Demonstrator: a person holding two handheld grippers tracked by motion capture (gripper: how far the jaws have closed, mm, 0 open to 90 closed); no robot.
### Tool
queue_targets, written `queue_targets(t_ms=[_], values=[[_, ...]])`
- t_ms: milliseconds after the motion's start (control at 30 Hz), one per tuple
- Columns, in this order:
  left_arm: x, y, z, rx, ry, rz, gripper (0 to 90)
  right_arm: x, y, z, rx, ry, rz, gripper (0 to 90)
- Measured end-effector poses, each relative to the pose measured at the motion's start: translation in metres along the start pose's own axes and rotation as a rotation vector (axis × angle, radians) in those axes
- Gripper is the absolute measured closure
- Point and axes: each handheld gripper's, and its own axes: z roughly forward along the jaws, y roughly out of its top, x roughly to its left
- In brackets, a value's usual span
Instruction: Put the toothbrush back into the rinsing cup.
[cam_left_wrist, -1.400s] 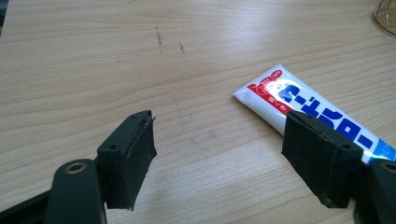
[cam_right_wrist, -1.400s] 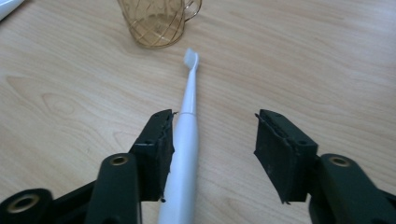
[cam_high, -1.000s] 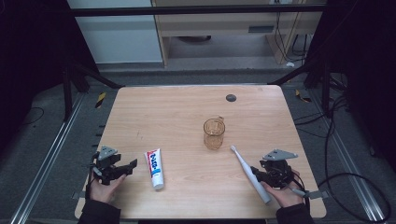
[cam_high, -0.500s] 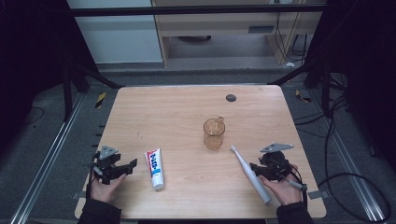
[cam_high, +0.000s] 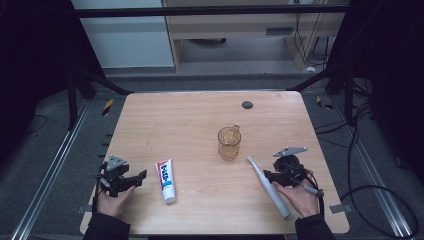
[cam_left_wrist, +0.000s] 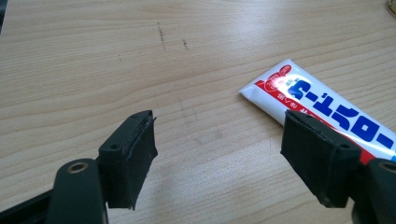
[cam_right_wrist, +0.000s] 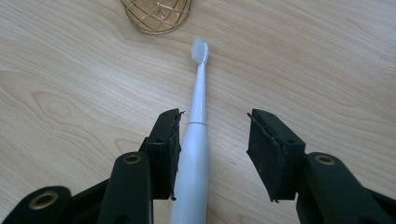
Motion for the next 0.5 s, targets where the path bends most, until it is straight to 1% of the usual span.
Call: queue_targets(t_ms=[300,367,500], values=[[0.000,0.000,0.001,0.002,0.001,-0.001,25.3,-0.001,0.007,0.007,0.010,0.006,-0.010,53.0],[0.000,0.000,0.001,0.003,0.000,-0.001,25.3,0.000,0.009,0.008,0.016,0.011,-0.006,53.0],[0.001,0.000,0.001,0.005,-0.001,0.000,25.3,0.002,0.012,0.013,0.033,0.014,-0.015,53.2]])
